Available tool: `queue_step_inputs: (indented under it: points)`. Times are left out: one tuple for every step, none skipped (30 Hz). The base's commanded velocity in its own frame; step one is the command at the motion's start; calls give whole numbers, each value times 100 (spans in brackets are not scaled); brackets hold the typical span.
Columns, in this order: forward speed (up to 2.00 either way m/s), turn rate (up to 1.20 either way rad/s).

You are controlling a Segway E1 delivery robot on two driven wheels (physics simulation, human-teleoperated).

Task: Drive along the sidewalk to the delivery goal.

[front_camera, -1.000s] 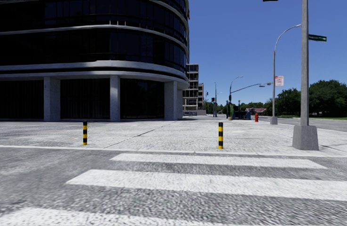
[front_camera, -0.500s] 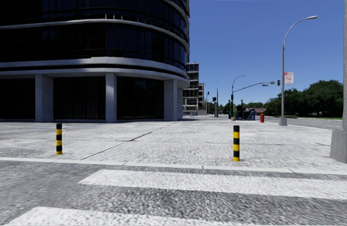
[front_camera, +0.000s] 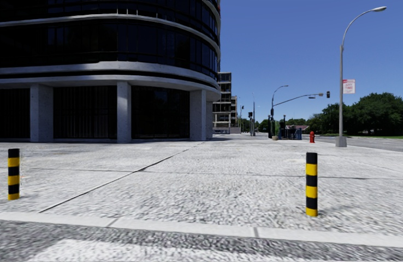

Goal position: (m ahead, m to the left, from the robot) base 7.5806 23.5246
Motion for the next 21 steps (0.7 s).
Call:
queue_step_inputs:
  points:
    - [200, 0]
    - [200, 0]
    - [200, 0]
    - [200, 0]
    - [200, 0]
    - [200, 0]
    - [200, 0]
    - [200, 0]
    - [200, 0]
    - [200, 0]
    - [200, 0]
    - [200, 0]
    - [200, 0]
    - [200, 0]
    - [200, 0]
    - [200, 0]
    - [200, 0]
    - [200, 0]
    - [200, 0]
    - [200, 0]
    - [200, 0]
